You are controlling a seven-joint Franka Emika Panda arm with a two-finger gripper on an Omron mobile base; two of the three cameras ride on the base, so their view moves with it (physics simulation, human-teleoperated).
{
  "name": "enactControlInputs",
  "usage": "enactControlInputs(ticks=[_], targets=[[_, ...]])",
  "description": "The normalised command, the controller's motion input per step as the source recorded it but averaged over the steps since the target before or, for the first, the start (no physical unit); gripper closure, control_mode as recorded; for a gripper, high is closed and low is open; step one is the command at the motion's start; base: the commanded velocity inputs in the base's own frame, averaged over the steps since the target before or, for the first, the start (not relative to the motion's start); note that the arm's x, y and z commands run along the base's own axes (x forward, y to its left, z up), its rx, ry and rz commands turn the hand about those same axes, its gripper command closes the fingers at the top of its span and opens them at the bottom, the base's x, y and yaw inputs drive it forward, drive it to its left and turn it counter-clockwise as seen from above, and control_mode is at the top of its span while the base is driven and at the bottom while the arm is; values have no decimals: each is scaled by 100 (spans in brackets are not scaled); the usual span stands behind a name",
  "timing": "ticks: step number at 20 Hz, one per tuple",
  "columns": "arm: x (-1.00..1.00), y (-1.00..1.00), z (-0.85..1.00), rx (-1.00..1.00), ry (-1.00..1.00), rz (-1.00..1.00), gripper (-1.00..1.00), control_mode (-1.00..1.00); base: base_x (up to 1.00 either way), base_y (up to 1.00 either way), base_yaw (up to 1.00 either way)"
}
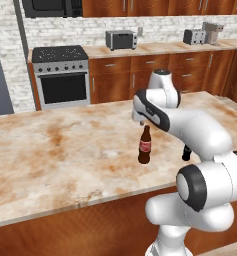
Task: Place the large bottle from the dining counter next to the other large bottle outside the sink, and place the small bottle from the dining counter next to the other small bottle inside the sink.
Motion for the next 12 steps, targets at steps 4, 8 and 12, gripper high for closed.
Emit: enactControlInputs(ticks=[4, 8, 12], targets=[[5, 0, -9, 0, 0, 0, -100, -100, 0, 0, 0], [35, 0, 5, 0, 7, 0, -100, -100, 0, 0, 0], [25, 0, 0, 0, 10, 0, -100, -100, 0, 0, 0]])
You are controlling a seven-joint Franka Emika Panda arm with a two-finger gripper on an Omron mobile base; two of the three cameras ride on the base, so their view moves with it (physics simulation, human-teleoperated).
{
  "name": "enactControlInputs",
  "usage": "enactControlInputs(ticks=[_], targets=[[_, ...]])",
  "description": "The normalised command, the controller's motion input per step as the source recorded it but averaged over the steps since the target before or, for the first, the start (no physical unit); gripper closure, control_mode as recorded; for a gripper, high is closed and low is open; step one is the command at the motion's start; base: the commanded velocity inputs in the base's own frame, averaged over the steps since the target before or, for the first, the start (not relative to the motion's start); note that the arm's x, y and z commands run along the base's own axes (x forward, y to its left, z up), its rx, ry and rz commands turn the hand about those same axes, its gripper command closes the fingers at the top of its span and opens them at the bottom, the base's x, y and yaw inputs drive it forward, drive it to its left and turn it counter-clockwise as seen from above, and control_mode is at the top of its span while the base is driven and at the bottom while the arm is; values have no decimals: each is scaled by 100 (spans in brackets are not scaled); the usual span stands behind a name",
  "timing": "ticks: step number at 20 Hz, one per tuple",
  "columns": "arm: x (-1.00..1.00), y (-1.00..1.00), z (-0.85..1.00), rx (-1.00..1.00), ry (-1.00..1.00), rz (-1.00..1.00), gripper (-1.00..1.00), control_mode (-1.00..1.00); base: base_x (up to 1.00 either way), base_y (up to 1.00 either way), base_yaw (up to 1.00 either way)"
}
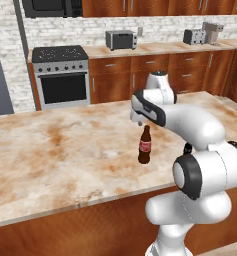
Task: Place the large bottle from the dining counter next to the other large bottle outside the sink, and place the small bottle from the dining counter next to the other small bottle inside the sink.
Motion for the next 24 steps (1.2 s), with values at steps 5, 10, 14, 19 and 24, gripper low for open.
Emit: enactControlInputs(ticks=[5, 10, 14, 19, 24], targets=[[0, 0, -7, 0, 3, 0, -100, -100, 0, 0, 0], [0, 0, -24, 0, 4, 0, -100, -100, 0, 0, 0], [0, 0, -22, 0, 4, 0, -100, -100, 0, 0, 0], [0, 0, -7, 0, 3, 0, -100, -100, 0, 0, 0], [0, 1, -9, 0, 4, 0, -100, -100, 0, 0, 0]])
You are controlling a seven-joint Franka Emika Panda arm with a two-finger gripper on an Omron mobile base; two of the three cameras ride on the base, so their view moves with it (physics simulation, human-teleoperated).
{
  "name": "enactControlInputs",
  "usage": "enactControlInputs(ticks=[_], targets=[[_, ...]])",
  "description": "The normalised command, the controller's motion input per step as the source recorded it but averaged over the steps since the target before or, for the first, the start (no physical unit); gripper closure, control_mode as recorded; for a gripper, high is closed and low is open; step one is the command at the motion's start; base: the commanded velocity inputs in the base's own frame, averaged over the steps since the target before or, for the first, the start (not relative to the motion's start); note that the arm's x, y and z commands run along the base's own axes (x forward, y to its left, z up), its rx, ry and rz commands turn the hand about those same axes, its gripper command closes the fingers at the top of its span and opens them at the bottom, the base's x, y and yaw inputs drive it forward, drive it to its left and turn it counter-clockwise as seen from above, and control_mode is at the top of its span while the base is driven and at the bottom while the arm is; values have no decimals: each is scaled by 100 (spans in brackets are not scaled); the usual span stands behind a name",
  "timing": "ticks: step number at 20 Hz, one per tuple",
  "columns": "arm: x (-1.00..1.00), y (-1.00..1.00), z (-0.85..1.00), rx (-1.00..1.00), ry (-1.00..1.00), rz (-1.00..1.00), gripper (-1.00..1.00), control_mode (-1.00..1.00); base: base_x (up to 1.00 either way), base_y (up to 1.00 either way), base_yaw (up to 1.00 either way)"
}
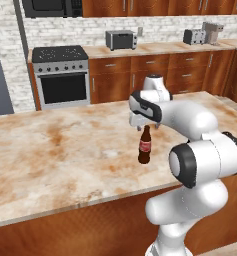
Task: Place the large bottle from the dining counter next to the other large bottle outside the sink, and place the small bottle from the dining counter next to the other small bottle inside the sink.
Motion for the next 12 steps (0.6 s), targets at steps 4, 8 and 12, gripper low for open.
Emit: enactControlInputs(ticks=[4, 8, 12], targets=[[0, 6, -6, 0, 2, 0, -100, -100, 0, 0, 0], [0, 4, 0, 0, 2, 0, -100, -100, 0, 0, 0], [0, 0, -1, 0, 1, 0, -100, -100, 0, 0, 0]])
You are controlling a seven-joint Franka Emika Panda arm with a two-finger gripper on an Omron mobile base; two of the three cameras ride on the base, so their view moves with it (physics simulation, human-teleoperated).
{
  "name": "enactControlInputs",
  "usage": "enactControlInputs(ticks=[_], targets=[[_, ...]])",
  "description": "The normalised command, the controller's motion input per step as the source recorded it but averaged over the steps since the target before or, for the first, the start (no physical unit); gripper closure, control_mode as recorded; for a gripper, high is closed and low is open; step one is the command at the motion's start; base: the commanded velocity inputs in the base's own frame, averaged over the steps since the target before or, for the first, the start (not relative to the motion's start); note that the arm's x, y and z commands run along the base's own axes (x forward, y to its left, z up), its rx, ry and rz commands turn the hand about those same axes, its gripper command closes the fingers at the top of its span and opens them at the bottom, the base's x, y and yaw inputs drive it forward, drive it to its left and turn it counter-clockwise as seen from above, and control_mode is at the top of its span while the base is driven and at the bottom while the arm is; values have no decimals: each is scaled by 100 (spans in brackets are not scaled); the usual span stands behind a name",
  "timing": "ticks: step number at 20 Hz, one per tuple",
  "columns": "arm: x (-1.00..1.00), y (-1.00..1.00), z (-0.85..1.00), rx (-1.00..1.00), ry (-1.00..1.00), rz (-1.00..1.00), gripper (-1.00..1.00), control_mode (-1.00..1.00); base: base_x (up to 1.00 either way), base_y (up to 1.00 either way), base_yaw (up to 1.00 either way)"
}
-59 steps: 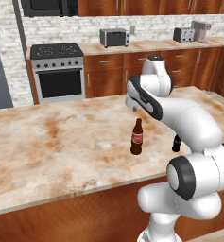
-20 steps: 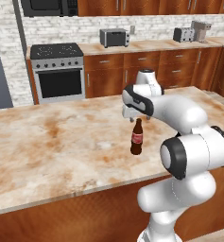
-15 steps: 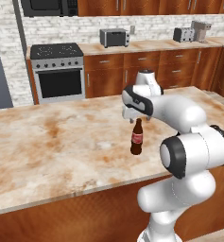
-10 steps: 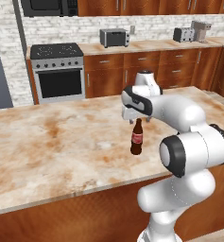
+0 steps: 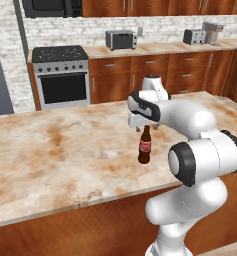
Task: Place the large bottle from the dining counter next to the other large bottle outside the sink, and place the small bottle from the dining counter next to the other small bottle inside the sink.
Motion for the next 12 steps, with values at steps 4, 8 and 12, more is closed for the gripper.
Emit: enactControlInputs(ticks=[4, 8, 12], targets=[[0, -1, -14, 0, 0, 0, -100, -100, 0, 0, 0], [0, 0, -27, 0, 0, 0, -100, -100, 0, 0, 0], [2, 0, -24, 0, 0, 0, -100, -100, 0, 0, 0]])
